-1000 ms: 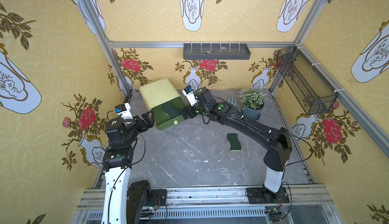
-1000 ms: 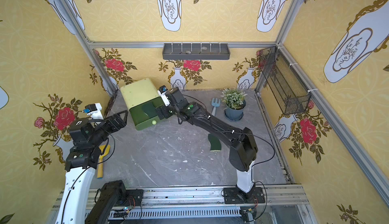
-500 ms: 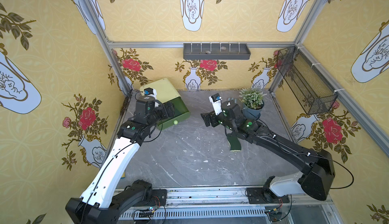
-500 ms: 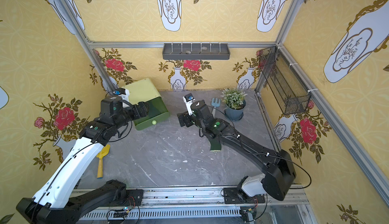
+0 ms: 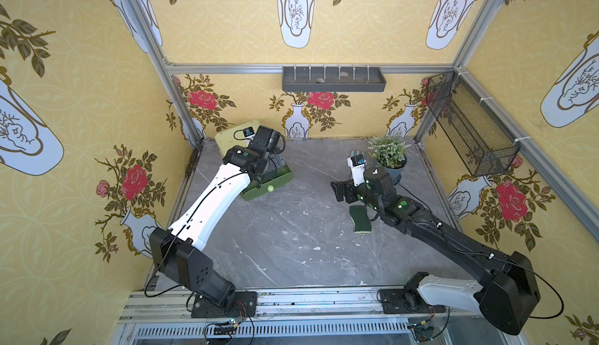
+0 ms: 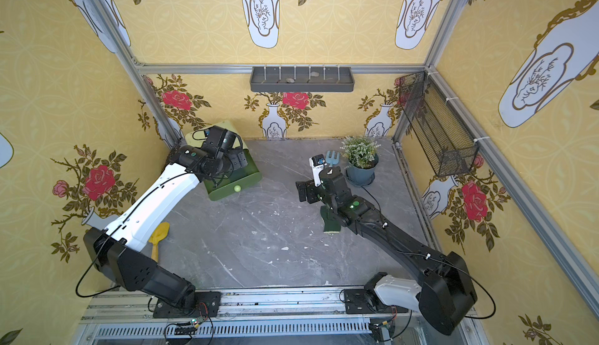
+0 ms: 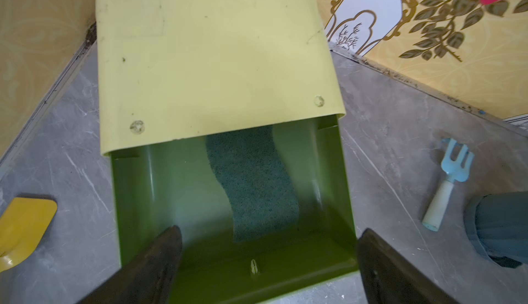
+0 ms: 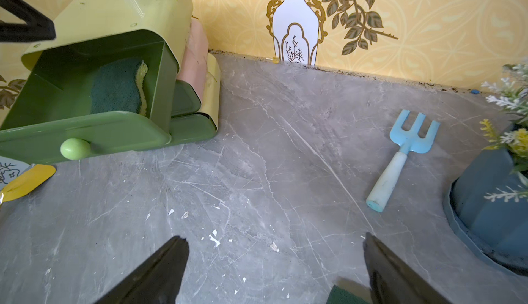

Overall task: Take the sponge out of the drawer
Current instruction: Pick up the sponge from the drawer.

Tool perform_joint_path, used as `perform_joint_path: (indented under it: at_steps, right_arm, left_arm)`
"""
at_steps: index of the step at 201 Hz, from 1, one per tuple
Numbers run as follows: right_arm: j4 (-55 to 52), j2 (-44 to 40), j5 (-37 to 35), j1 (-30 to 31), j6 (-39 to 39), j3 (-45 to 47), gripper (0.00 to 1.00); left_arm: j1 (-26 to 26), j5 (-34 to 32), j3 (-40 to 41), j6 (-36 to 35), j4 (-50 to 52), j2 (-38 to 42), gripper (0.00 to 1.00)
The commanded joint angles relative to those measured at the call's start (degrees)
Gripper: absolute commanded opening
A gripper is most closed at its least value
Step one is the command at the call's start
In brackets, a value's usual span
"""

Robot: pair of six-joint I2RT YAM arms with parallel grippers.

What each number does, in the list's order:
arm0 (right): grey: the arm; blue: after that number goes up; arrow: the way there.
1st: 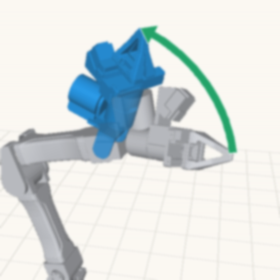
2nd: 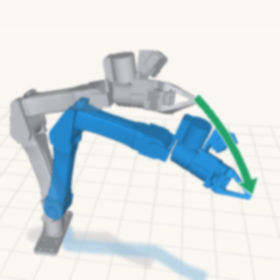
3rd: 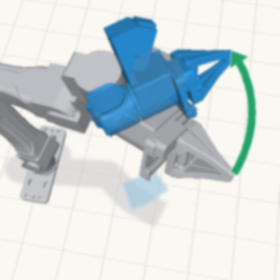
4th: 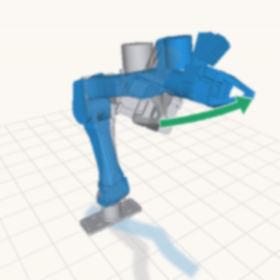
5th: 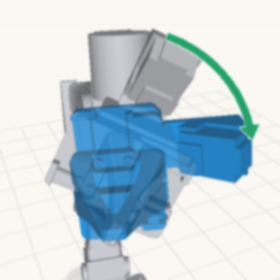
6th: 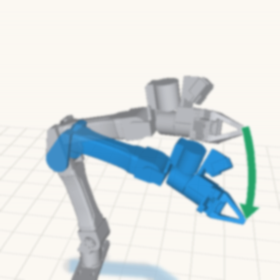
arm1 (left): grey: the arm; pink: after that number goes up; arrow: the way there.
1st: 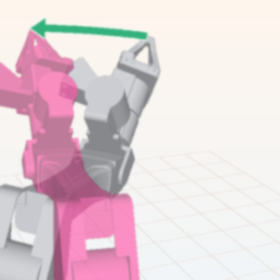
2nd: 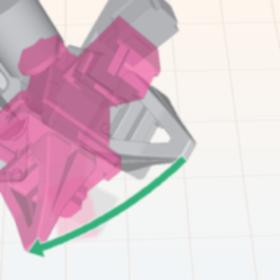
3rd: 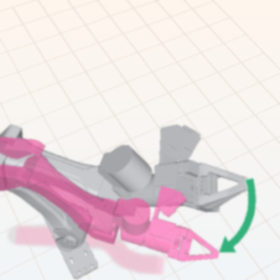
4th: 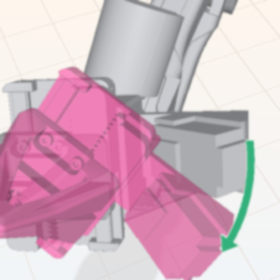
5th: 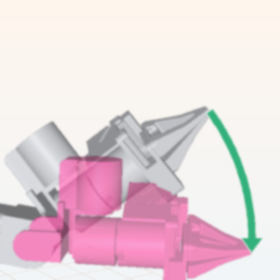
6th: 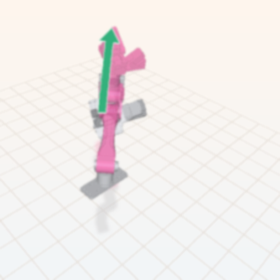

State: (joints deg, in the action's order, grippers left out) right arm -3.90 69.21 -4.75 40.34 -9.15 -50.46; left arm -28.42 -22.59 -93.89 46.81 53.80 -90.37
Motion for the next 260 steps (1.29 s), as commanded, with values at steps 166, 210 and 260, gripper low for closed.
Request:
perform_joint_path:
  at_steps: [166, 210, 260]
  right_arm:
    - [12.14, -1.01, 5.7, -3.6, -1.6, 8.71, 0.98]
    - [12.33, -0.66, 6.25, -4.02, -1.92, 8.97, 0.98]
    - [12.16, -0.22, 6.9, -4.3, -2.1, 8.97, 0.98]
  left_arm:
    - [2.91, 0.49, -0.69, 2.86, 2.04, -10.18, 1.0]
    - [2.94, 0.24, -1.4, 2.59, 2.18, -11.71, 1.0]
    - [5.3, 1.06, -1.38, 2.45, 1.68, -12.59, 1.0]
